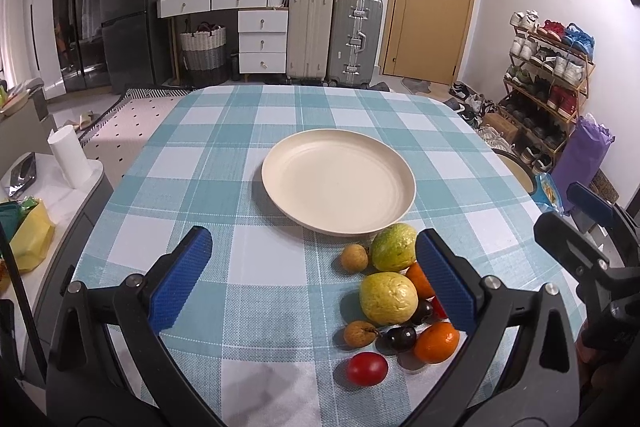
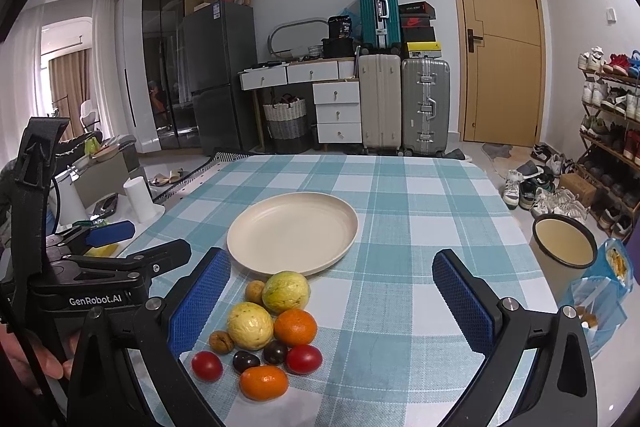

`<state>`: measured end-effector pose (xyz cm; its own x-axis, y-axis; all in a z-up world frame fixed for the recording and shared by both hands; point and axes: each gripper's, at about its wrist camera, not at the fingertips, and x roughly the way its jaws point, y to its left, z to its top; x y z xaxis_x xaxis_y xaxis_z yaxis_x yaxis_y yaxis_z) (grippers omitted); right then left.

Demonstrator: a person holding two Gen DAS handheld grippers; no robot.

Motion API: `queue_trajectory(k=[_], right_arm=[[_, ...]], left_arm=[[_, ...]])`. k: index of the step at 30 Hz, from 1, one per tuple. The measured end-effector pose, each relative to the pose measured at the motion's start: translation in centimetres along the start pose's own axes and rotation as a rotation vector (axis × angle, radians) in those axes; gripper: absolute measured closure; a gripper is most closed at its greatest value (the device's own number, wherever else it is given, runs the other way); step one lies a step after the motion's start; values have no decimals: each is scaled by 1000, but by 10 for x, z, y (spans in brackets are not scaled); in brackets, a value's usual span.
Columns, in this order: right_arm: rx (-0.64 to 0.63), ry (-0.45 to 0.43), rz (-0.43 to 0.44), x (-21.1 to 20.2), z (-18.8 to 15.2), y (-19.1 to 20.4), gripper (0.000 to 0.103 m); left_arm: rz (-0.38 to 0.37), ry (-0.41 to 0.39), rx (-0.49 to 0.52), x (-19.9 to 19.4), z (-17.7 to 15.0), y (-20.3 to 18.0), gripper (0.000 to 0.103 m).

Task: Organize fruits

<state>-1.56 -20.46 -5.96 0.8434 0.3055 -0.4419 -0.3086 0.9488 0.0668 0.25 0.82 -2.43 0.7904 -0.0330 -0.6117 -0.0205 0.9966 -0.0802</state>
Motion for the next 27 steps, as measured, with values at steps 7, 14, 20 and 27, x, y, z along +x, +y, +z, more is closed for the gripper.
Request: queue_trajectory(k=[7,14,20,27], right_arm=[[-5,32,34,17,-3,0,0],[24,88,114,46,-9,-4,0],[68,165,196,82,-17,-7,0],[129,242,264,115,-24,-13,3]], left_arm=[[-8,26,-23,17,0,14,2],[-32,59,-52,41,-4,30,2],[-48,96,-73,61,-10,40,2],[-73,121,-86,78,-12,49,2]])
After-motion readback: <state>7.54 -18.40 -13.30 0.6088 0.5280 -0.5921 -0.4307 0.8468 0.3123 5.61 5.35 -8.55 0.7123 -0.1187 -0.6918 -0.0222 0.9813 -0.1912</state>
